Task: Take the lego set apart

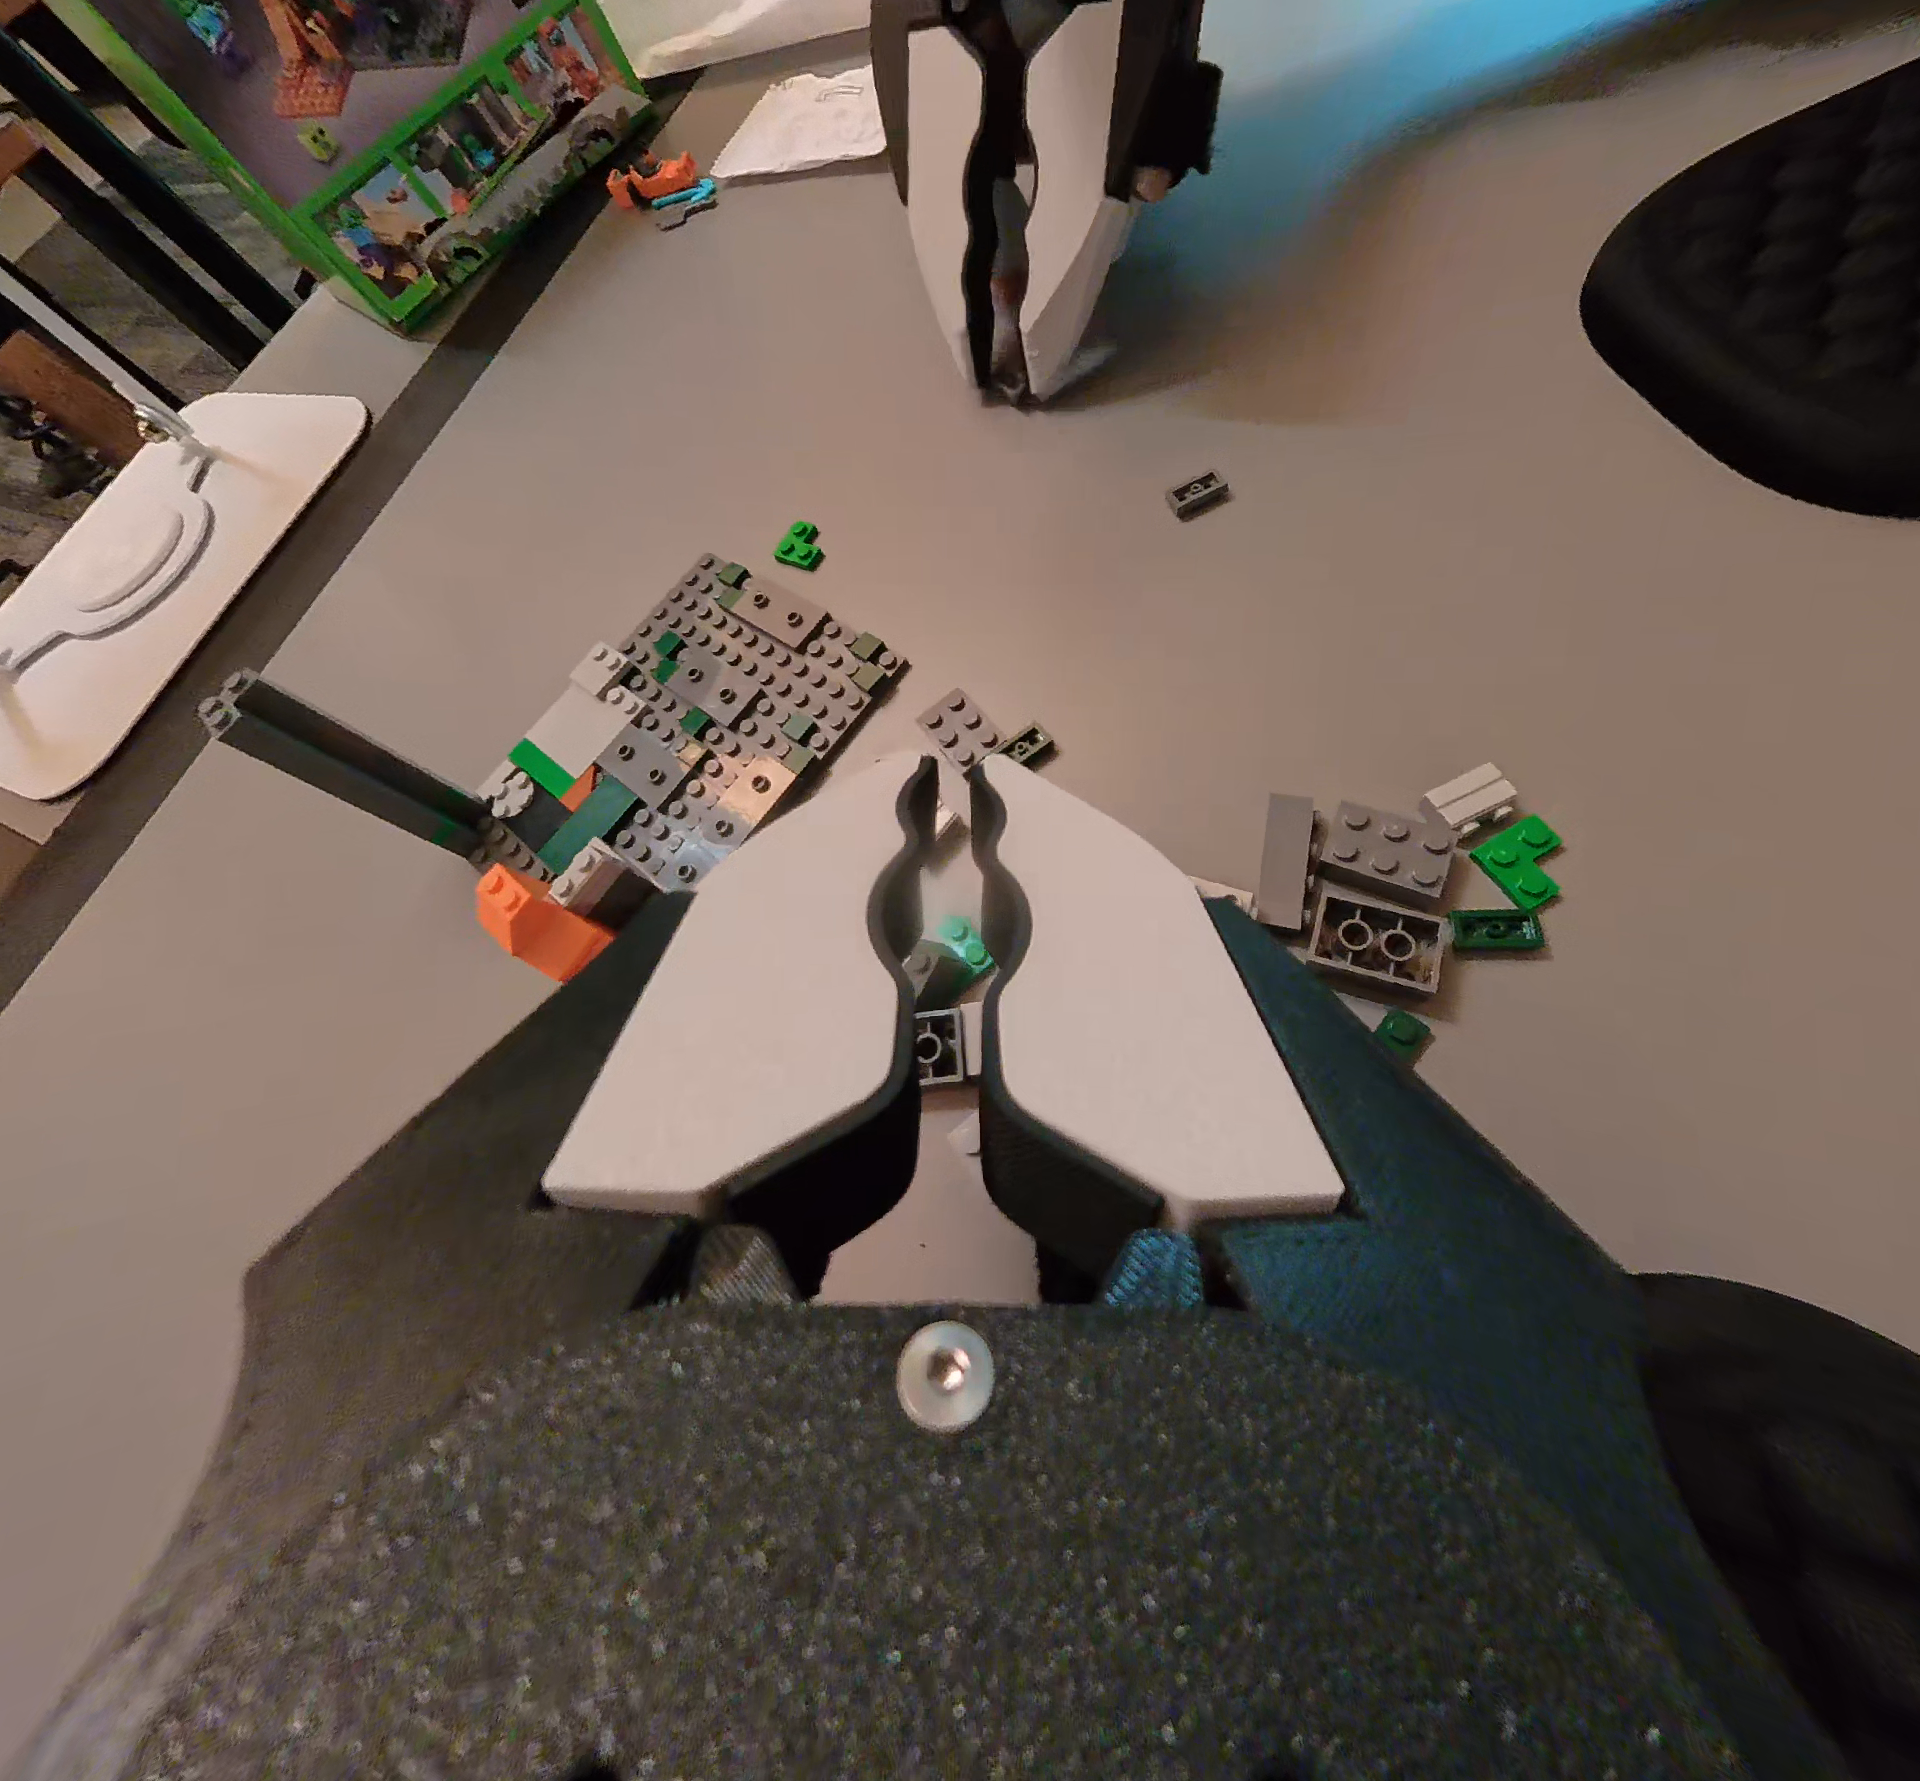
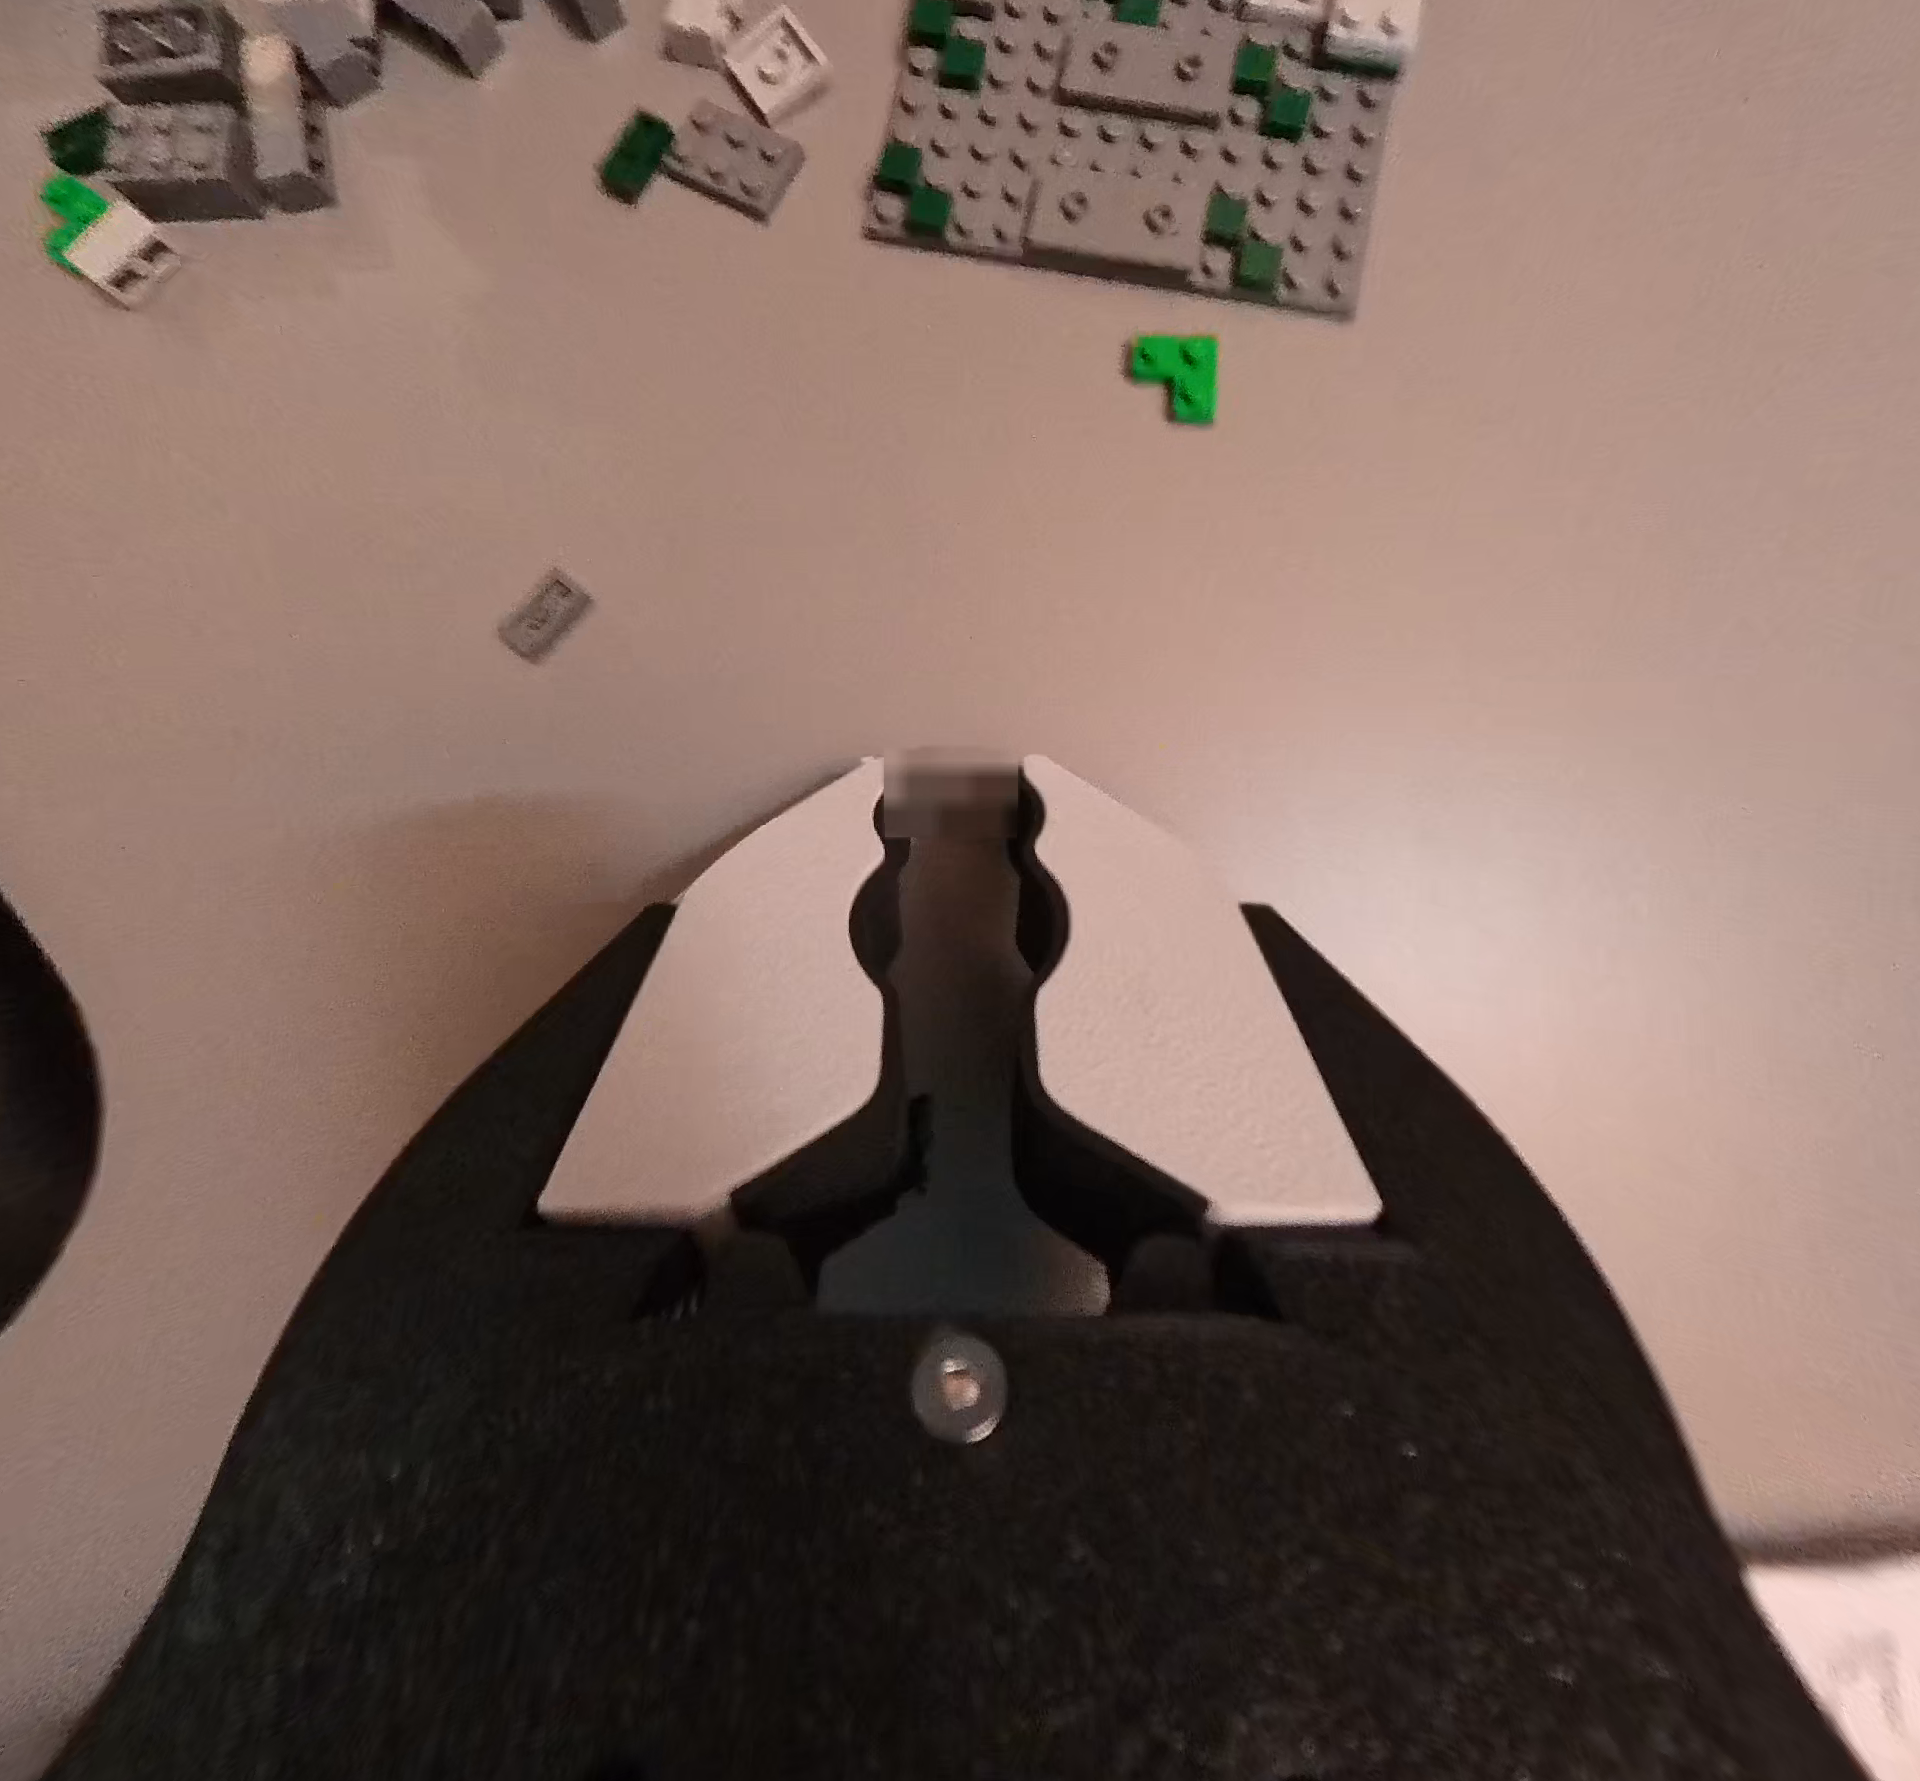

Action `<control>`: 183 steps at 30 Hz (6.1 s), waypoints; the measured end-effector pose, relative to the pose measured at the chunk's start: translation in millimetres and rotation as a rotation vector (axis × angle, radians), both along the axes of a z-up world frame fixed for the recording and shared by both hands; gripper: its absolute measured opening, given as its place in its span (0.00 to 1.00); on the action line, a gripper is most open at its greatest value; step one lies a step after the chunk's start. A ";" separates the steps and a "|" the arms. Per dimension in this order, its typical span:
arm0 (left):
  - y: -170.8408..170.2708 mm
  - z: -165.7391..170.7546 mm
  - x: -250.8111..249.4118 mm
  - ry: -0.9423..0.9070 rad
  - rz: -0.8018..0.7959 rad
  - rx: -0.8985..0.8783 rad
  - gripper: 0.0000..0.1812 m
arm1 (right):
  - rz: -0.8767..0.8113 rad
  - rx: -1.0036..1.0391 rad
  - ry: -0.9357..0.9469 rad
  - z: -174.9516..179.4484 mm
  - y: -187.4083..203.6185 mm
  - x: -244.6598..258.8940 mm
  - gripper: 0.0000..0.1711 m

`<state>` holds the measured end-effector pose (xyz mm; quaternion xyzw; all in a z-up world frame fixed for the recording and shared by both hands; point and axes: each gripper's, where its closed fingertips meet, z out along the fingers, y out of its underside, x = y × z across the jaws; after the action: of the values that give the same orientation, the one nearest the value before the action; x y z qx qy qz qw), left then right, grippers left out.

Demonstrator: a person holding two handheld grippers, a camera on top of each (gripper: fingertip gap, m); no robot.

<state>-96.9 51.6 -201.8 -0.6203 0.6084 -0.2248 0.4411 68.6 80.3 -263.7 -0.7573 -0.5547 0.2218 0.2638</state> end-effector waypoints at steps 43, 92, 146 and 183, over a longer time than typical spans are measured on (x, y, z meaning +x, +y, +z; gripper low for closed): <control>-16.3 -69.7 -42.0 0.361 -0.010 -0.354 0.57 | -0.296 0.203 0.377 66.0 -22.2 -116.5 0.21; 61.0 32.2 -346.5 0.056 1.098 -0.330 0.10 | -0.293 0.233 0.376 66.2 -19.4 -109.1 0.17; 66.1 7.7 -101.6 0.119 0.551 -0.026 0.12 | -0.299 0.234 0.345 62.1 -21.3 -103.0 0.17; -8.7 -55.6 -80.6 0.229 0.285 -0.280 0.15 | -0.652 0.423 0.379 82.9 31.5 -15.4 0.16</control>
<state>-177.6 42.9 -257.4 -0.7767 0.5235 -0.1707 0.3060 53.2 111.8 -180.8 -0.7681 -0.2612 0.1435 0.5667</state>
